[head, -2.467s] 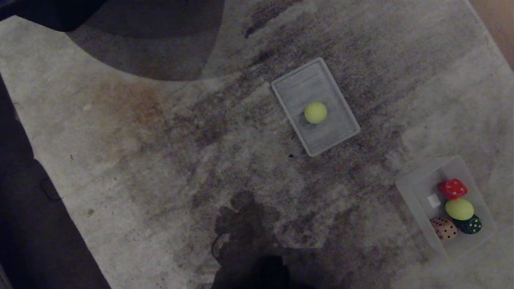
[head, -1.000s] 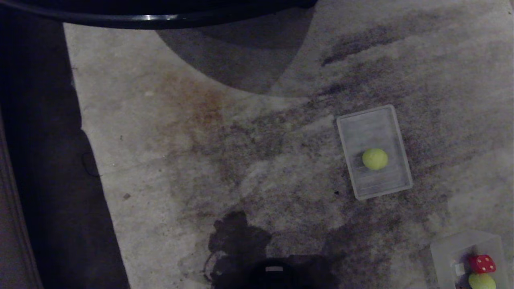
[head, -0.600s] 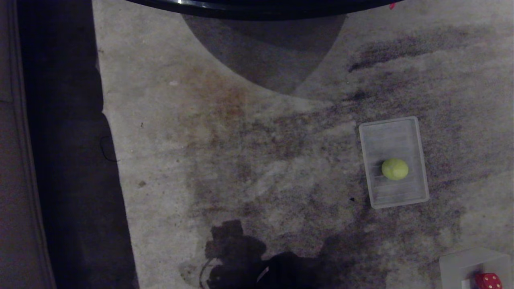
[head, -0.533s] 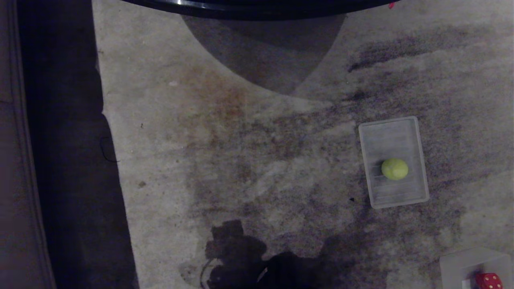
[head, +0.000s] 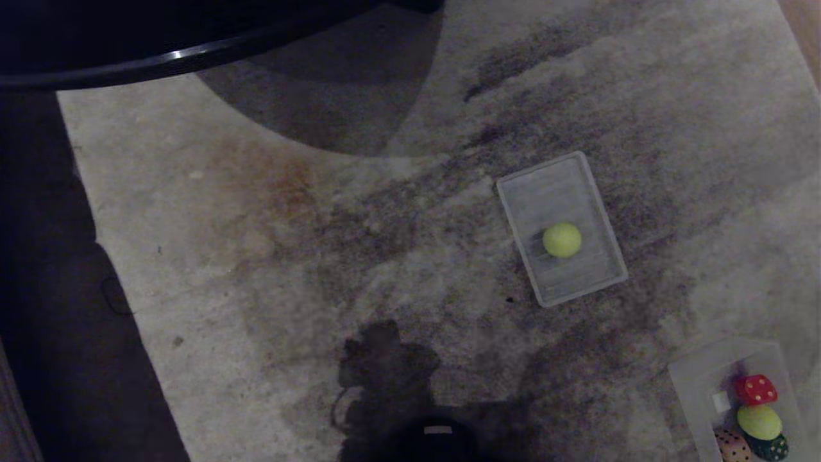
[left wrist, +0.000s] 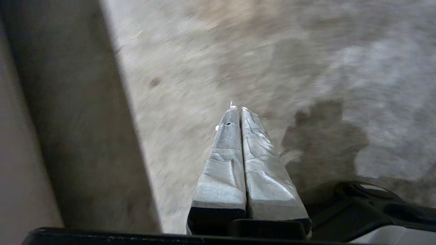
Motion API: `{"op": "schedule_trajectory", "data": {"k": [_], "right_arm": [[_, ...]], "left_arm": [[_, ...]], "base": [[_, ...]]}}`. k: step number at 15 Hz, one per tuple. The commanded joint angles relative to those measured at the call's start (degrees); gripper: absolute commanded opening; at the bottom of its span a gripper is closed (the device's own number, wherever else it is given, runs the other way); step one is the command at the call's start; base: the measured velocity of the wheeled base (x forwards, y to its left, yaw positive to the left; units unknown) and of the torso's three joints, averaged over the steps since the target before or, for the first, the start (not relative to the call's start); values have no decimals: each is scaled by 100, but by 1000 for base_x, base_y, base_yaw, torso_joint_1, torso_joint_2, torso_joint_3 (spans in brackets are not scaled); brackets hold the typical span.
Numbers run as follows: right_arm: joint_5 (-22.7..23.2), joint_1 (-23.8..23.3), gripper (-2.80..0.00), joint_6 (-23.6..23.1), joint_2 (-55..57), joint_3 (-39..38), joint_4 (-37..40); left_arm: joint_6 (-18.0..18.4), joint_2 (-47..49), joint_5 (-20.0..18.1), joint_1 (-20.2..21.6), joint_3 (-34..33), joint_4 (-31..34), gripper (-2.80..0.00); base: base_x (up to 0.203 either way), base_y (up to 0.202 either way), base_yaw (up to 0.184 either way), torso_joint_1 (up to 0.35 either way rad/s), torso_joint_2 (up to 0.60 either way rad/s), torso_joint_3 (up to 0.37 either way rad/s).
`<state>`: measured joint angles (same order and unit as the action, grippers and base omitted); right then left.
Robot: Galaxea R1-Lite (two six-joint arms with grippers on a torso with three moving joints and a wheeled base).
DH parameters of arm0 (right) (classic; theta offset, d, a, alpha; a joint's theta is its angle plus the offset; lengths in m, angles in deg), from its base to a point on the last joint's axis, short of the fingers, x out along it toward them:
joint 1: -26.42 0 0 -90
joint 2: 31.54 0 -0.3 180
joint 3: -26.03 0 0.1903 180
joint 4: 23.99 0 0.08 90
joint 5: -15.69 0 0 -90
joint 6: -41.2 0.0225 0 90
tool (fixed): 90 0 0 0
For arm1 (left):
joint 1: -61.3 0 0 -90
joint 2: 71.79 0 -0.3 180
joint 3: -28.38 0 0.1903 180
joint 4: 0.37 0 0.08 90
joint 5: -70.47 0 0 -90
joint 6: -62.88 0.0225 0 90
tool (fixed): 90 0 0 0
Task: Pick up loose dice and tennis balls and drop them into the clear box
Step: Pick up the ball on the lid
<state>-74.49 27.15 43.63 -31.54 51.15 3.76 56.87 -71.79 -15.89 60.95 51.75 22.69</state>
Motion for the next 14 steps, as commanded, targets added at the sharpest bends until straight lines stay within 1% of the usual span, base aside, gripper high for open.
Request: {"op": "schedule_trajectory", "data": {"k": [1,3,5,12,14], "right_arm": [[1,6,-280,4,9,0,2],[1,-3,-280,4,9,0,2],[1,4,-280,4,9,0,2],[1,1,-280,4,9,0,2],[1,6,-280,4,9,0,2]], "left_arm": [[-14,9,6,0,-9,-5,-280],[-6,9,6,0,-9,4,-280],[16,9,0,0,-9,4,-280],[3,9,-3,0,-9,4,-280],[-6,9,6,0,-9,4,-280]], "base": [[3,9,-165,2,5,2],[0,8,-154,2,1,-1],[0,7,-97,6,2,1],[0,0,0,0,0,0],[1,110,-8,2,4,0]]}}
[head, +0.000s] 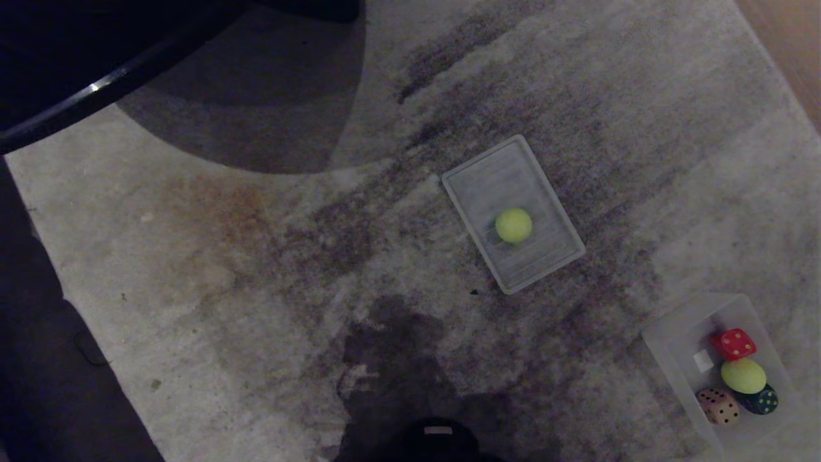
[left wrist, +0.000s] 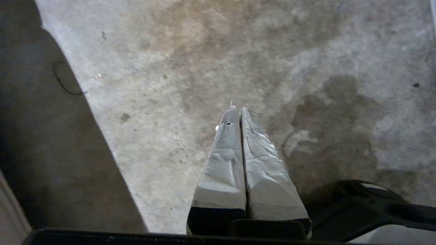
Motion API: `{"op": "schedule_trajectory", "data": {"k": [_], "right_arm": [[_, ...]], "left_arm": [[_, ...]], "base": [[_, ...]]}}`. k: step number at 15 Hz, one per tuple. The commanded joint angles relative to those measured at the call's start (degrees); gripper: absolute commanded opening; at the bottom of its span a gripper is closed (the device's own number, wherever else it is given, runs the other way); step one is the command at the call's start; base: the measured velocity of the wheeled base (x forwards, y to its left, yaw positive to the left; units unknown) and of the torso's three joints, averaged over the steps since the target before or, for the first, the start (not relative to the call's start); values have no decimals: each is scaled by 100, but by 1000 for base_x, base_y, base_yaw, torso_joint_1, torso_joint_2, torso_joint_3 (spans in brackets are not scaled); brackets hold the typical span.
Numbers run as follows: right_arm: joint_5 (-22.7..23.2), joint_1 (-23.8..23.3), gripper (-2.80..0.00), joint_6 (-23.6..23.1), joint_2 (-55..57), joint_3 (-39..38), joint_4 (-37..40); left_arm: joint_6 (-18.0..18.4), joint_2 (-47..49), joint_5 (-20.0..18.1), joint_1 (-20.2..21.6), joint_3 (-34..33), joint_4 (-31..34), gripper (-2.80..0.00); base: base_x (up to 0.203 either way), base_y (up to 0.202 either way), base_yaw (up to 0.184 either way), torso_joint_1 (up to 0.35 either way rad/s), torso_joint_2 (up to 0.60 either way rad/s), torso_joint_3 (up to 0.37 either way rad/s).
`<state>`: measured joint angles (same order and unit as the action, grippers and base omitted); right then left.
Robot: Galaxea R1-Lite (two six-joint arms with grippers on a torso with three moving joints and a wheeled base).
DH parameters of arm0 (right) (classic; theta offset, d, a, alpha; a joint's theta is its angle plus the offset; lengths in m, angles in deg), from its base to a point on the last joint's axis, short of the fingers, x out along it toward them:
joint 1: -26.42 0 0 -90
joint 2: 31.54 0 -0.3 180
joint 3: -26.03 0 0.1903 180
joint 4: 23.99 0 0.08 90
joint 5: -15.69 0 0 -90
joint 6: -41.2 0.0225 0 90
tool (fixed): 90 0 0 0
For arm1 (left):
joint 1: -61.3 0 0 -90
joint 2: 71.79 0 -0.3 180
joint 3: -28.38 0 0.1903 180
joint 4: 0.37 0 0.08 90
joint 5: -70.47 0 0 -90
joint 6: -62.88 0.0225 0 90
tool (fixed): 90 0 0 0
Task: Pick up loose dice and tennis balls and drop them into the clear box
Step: Pick up the ball on the lid
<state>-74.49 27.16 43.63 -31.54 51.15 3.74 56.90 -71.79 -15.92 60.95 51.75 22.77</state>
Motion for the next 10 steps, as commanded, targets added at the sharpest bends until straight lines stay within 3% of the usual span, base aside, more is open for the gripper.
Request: {"op": "schedule_trajectory", "data": {"k": [1,7,10], "right_arm": [[-8,-4,-280,-5,9,0,4],[-17,5,-280,-5,9,0,4],[-17,0,-280,-5,9,-9,0]], "left_arm": [[-25,9,17,0,-9,-3,-280],[34,9,-18,0,-9,6,-280],[35,9,-27,0,-9,5,-280]], "base": [[0,176,-2,-5,5,4],[0,175,-1,3,2,2],[0,31,0,-2,-1,1]]}}
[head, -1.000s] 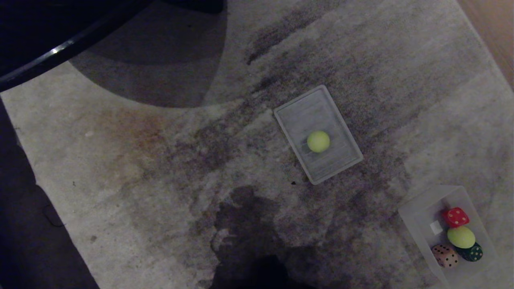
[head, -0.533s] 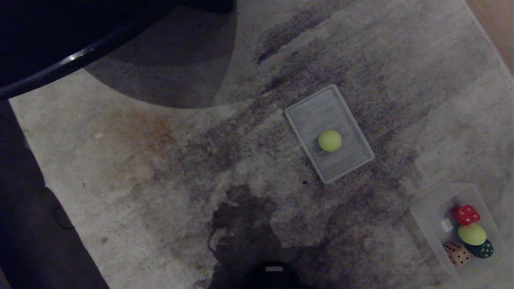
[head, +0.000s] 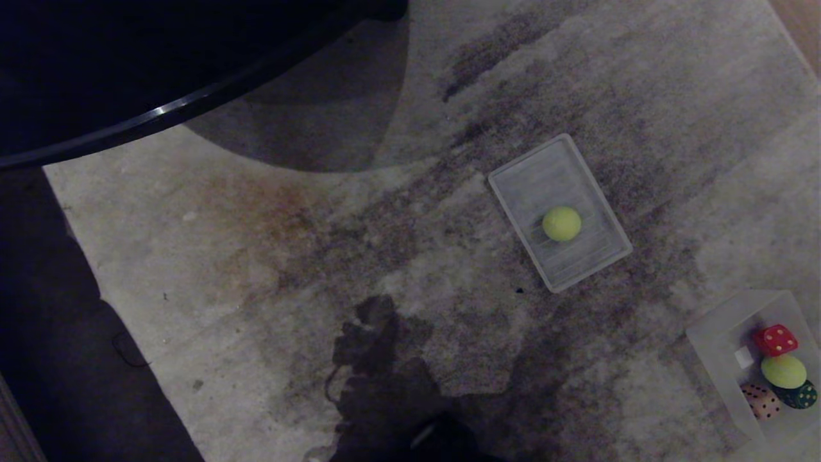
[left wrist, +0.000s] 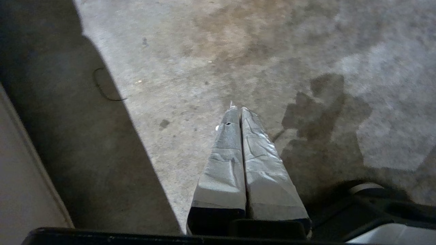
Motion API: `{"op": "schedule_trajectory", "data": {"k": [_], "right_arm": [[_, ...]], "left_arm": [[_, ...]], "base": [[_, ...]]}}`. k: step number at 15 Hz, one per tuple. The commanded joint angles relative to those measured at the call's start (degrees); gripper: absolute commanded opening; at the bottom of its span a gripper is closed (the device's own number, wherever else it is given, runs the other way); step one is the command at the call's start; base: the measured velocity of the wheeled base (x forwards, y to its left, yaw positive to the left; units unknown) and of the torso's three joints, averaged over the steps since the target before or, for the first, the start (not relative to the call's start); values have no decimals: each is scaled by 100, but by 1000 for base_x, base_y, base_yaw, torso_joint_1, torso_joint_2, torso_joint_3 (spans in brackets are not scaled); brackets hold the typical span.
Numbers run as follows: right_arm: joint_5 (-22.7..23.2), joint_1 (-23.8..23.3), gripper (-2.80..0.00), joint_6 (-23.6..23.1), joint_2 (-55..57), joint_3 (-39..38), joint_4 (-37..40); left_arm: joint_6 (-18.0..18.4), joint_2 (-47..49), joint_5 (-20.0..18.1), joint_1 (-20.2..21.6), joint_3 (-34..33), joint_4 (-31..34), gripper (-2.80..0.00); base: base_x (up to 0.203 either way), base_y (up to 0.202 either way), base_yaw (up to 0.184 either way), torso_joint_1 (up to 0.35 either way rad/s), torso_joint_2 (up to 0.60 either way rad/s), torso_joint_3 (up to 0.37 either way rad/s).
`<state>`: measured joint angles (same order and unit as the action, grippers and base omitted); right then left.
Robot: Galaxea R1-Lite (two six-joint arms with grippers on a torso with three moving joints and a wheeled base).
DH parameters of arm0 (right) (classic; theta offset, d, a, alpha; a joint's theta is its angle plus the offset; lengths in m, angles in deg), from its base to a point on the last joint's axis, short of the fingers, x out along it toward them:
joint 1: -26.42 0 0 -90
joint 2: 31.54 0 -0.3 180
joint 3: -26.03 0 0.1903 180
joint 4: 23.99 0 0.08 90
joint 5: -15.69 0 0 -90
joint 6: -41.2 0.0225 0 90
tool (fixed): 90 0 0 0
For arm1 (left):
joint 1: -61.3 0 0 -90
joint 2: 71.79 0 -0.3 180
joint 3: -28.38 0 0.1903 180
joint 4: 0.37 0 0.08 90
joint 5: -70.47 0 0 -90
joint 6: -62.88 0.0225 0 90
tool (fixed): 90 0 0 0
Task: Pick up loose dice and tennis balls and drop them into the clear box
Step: Pick up the ball on the lid
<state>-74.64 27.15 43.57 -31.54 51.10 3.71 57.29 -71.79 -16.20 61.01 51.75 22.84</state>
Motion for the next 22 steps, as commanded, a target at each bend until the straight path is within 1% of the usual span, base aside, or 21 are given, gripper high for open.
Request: {"op": "schedule_trajectory", "data": {"k": [1,13,17,18,22], "right_arm": [[-1,-3,-280,1,9,-2,-2],[7,6,-280,1,9,0,7],[7,5,-280,2,0,4,-1],[7,2,-280,1,9,0,3],[7,-2,-280,1,9,4,-1]], "left_arm": [[5,9,10,-6,-9,-11,-280],[-31,9,36,-6,-9,-19,-280],[12,9,10,-6,-9,-11,-280],[-30,9,33,-6,-9,-11,-280],[-162,9,54,-6,-9,-19,-280]], "base": [[0,0,0,0,0,0],[0,0,0,0,0,0],[151,0,1,2,-1,3],[131,0,-1,2,0,2],[0,0,0,0,0,0]]}}
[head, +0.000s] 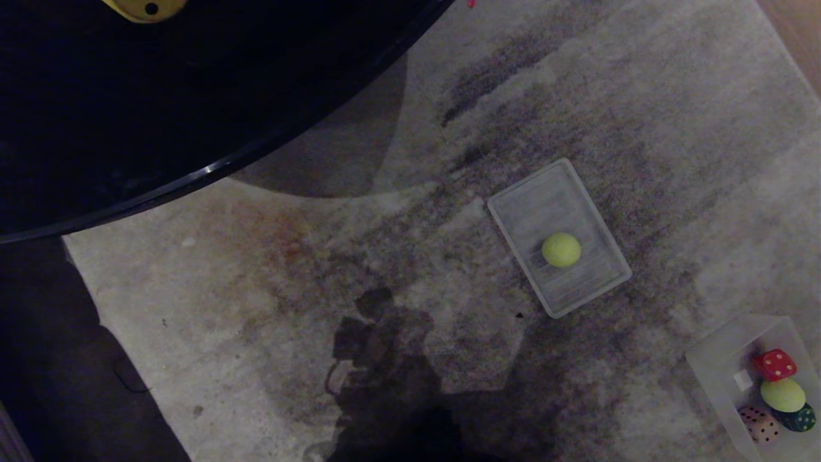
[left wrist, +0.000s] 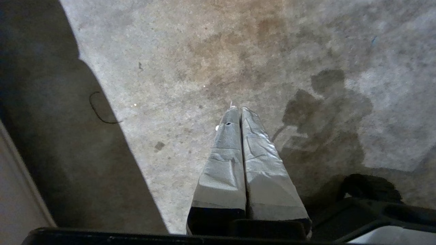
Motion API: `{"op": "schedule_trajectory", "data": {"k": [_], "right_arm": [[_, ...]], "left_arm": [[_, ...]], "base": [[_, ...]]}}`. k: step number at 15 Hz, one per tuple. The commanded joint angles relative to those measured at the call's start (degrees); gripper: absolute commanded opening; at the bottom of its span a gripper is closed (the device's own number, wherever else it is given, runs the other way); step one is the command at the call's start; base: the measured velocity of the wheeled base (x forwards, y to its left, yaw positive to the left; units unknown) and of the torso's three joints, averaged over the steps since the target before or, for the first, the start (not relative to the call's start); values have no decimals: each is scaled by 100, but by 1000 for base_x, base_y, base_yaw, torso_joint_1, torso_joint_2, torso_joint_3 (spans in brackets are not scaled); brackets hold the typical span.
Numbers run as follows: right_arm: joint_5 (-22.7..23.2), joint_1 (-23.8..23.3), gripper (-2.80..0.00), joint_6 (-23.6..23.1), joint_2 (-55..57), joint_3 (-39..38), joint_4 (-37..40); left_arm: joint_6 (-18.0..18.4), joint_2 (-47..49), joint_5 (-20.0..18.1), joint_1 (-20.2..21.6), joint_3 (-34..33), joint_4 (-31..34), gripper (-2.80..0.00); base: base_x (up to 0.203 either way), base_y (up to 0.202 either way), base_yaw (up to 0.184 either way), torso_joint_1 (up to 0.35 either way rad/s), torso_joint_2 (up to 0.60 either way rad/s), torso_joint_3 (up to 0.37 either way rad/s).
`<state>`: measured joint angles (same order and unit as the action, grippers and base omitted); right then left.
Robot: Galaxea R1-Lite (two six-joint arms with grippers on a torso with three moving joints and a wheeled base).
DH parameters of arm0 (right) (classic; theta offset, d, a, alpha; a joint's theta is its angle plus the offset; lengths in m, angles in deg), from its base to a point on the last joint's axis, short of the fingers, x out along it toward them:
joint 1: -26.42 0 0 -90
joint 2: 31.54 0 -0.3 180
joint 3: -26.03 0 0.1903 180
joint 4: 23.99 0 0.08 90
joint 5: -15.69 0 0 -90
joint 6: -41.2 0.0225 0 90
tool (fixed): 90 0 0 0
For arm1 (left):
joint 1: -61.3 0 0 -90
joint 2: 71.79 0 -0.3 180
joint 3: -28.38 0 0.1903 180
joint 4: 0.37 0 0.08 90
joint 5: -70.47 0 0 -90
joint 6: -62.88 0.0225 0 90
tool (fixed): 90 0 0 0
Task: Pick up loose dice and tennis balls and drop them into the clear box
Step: Pick up the ball on the lid
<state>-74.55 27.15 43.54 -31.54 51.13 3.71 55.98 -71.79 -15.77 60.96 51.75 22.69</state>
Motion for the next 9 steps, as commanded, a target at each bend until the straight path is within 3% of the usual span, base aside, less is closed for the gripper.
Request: {"op": "schedule_trajectory", "data": {"k": [1,4,9], "right_arm": [[-2,3,-280,3,9,-2,4],[-2,2,-280,8,9,-3,-2],[-10,6,-280,5,9,-6,-4]], "left_arm": [[-49,9,11,-1,-9,-12,-280],[-49,9,11,-1,-9,-13,-280],[-40,9,8,-1,-9,-13,-280]], "base": [[0,0,0,0,0,0],[0,0,0,0,1,-57],[0,0,0,-1,1,-190]]}}
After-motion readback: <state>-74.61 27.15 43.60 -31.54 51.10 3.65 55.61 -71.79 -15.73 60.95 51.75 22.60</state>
